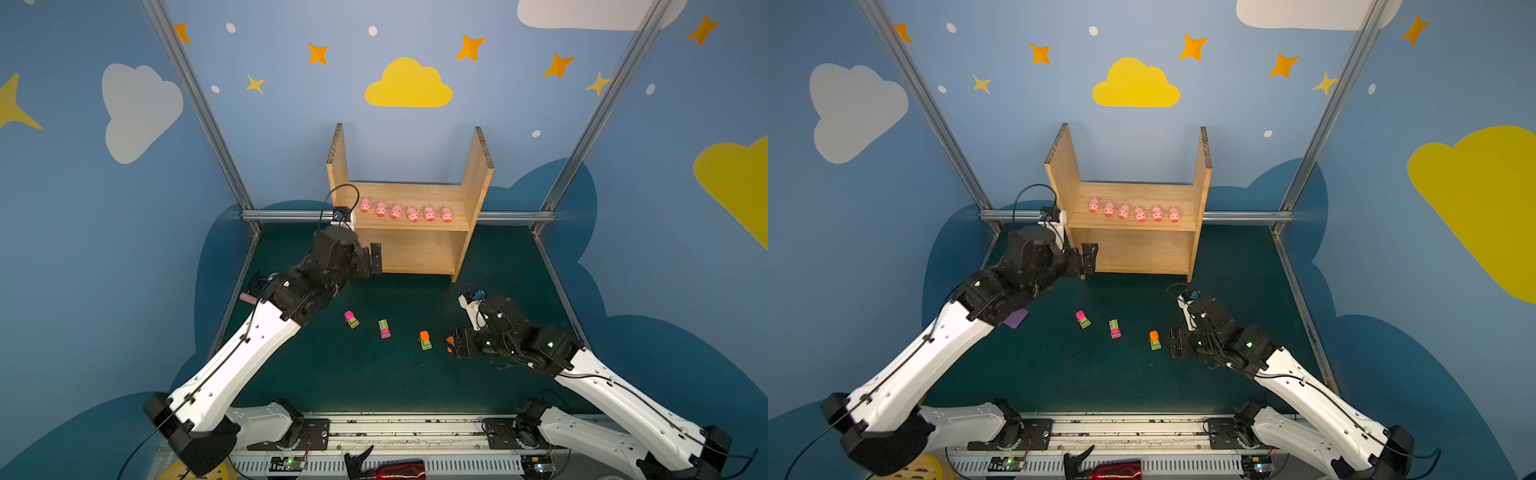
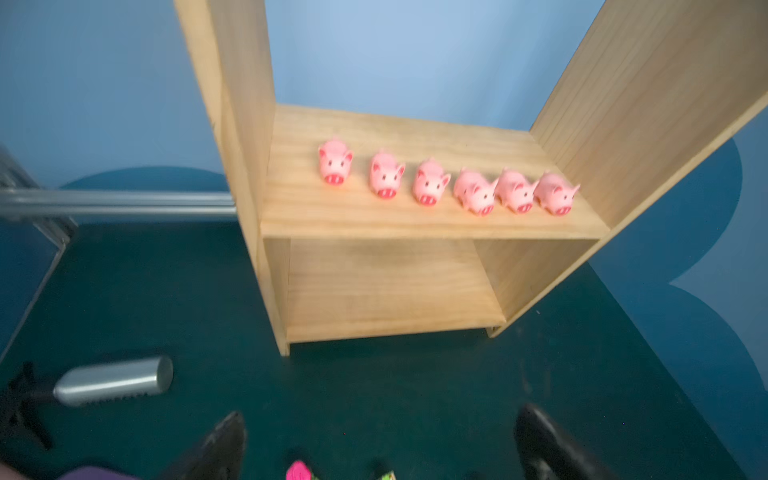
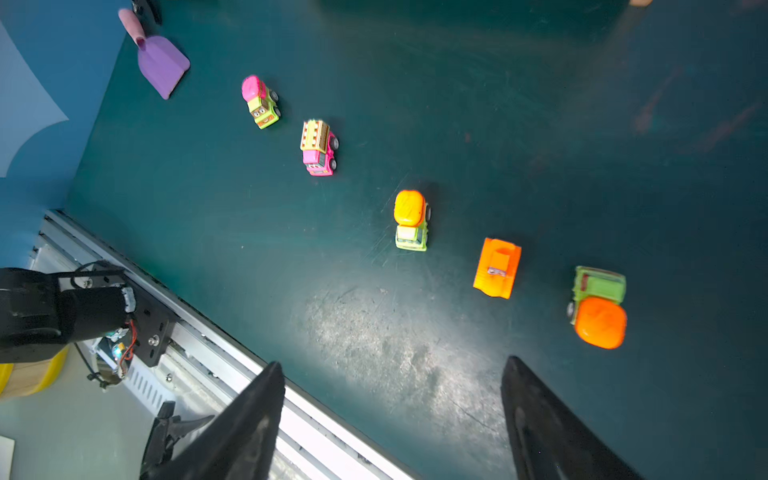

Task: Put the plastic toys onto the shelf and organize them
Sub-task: 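Withdraw the left gripper toward the table while right gripper moves over trucks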

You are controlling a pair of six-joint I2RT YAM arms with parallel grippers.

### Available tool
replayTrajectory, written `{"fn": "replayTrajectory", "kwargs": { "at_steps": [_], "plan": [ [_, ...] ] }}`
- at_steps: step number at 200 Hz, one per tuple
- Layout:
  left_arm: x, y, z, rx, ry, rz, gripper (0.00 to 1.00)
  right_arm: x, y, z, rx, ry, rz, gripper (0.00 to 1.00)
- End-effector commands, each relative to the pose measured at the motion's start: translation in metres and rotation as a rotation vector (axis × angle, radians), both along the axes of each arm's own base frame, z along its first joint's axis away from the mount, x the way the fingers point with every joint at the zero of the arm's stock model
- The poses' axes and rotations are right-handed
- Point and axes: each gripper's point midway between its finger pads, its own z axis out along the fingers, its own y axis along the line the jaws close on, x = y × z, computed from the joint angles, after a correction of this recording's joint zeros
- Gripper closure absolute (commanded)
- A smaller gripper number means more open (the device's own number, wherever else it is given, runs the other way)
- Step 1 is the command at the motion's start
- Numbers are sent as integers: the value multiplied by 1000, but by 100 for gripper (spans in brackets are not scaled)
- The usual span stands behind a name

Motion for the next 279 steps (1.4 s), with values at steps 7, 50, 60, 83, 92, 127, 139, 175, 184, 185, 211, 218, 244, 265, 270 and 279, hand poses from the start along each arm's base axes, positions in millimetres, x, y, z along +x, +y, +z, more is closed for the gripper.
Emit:
{"fn": "replayTrajectory", "kwargs": {
  "at_steps": [7,50,60,83,92,127,139,175,184,185,211,218,244,265,270,279],
  "plan": [
    [-29,14,-37,-75,32,32,0,4,14,-8,52,-39,-4,20],
    [-64,33,-100,-134,80,41,0,2,25,-43,45,-30,14,20],
    [-69,36,-115,-132,100,49,0,2,27,-48,46,-30,14,20],
    [-77,42,-139,-127,134,62,0,-1,31,-57,55,-29,22,21],
    [-79,43,-148,-125,144,63,0,-2,31,-61,55,-26,25,21],
    [-87,48,-174,-143,171,73,0,-5,33,-72,40,-16,32,20],
    [-90,51,-180,-144,181,79,0,-4,34,-75,32,-18,30,20],
    [-96,58,-194,-153,193,98,0,-3,37,-78,20,-18,32,20],
    [-98,58,-197,-159,197,98,0,-4,38,-79,18,-16,40,20],
    [-98,58,-197,-159,196,97,0,-4,38,-79,18,-16,43,20],
    [-100,59,-204,-149,215,102,0,-7,43,-79,16,-21,67,20],
    [-100,60,-206,-147,219,106,0,-7,44,-79,14,-21,72,20],
    [-101,61,-210,-142,228,115,0,-6,46,-82,2,-25,82,20],
    [-102,64,-211,-144,231,125,0,-4,50,-86,-10,-27,94,20],
    [-102,65,-211,-144,229,129,0,-4,50,-87,-13,-26,95,20],
    [-103,66,-211,-145,229,133,0,-2,52,-89,-20,-25,100,20]
  ]
}}
